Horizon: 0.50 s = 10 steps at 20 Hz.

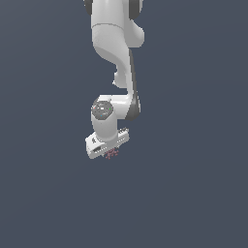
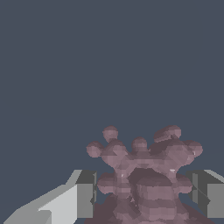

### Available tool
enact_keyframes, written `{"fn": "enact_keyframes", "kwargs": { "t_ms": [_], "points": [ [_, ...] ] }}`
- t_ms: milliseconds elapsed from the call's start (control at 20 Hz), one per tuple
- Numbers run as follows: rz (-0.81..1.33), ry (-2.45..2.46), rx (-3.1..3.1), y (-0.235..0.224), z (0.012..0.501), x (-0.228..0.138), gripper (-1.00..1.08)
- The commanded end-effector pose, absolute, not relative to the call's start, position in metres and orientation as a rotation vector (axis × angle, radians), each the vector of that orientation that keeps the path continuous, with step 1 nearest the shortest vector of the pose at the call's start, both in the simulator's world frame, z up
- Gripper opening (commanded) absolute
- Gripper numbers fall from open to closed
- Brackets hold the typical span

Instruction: Pick up the object and move it to a goal position.

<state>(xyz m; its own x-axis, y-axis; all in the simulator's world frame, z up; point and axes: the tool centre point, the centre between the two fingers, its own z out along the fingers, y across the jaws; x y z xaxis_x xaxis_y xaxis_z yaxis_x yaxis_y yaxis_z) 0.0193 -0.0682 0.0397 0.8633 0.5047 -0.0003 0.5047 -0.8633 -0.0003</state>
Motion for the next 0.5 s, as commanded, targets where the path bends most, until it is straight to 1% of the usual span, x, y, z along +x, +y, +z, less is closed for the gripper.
{"fn": "enact_keyframes", "kwargs": {
  "t_ms": [0, 450],
  "points": [
    [0.0, -0.821, -3.032, -0.086, 0.04, 0.003, -1.0],
    [0.0, -0.821, -3.032, -0.139, 0.04, -0.045, -1.0]
  ]
}}
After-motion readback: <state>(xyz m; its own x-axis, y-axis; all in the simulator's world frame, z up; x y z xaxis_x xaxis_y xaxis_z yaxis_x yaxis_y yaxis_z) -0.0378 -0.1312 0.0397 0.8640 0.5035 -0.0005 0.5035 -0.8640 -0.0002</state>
